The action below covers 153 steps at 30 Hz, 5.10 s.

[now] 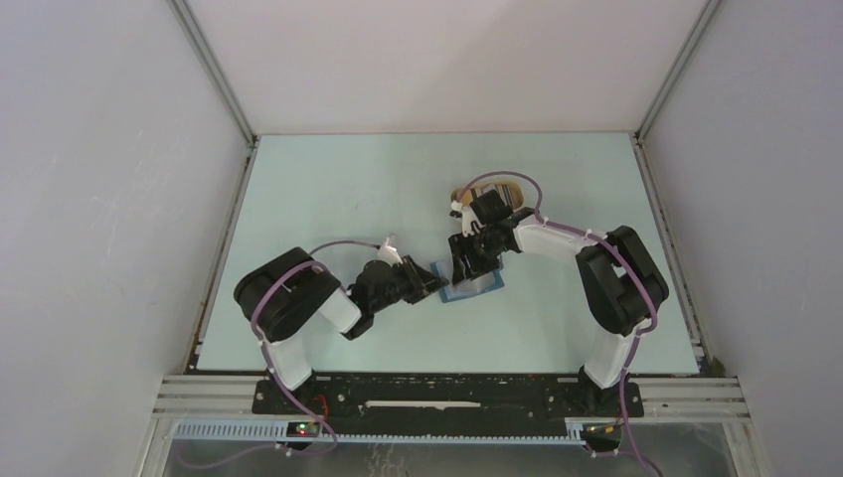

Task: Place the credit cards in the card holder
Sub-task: Turn over the card slot in the card holder.

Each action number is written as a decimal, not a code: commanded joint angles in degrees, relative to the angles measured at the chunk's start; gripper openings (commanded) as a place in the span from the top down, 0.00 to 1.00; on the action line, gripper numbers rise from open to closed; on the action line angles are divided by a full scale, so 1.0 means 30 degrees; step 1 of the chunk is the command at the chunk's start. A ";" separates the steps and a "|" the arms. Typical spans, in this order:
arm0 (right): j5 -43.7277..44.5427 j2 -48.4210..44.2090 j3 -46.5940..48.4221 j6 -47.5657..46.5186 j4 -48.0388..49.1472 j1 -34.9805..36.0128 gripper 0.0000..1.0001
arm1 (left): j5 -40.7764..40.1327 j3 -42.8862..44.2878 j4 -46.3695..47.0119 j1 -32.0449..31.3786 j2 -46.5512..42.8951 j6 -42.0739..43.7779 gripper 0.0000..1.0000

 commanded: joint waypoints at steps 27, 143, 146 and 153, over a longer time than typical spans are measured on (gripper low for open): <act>-0.6002 0.0079 0.0929 -0.0731 -0.1440 -0.2219 0.28 | 0.1544 0.2566 0.2288 0.0203 0.1381 -0.0950 0.73; -0.7224 0.3326 0.3536 -0.7769 -0.7273 -0.5609 0.53 | 0.7003 0.4363 0.3575 0.1509 0.4067 -0.3171 0.89; -0.7123 0.3686 0.3546 -0.7567 -0.7206 -0.5595 0.52 | 0.6978 0.4358 0.4301 0.1416 0.4354 -0.3475 0.88; -0.7844 0.4340 0.3660 -0.7462 -0.7513 -0.5623 0.53 | 0.6830 0.4419 0.5334 0.1190 0.4837 -0.3889 0.74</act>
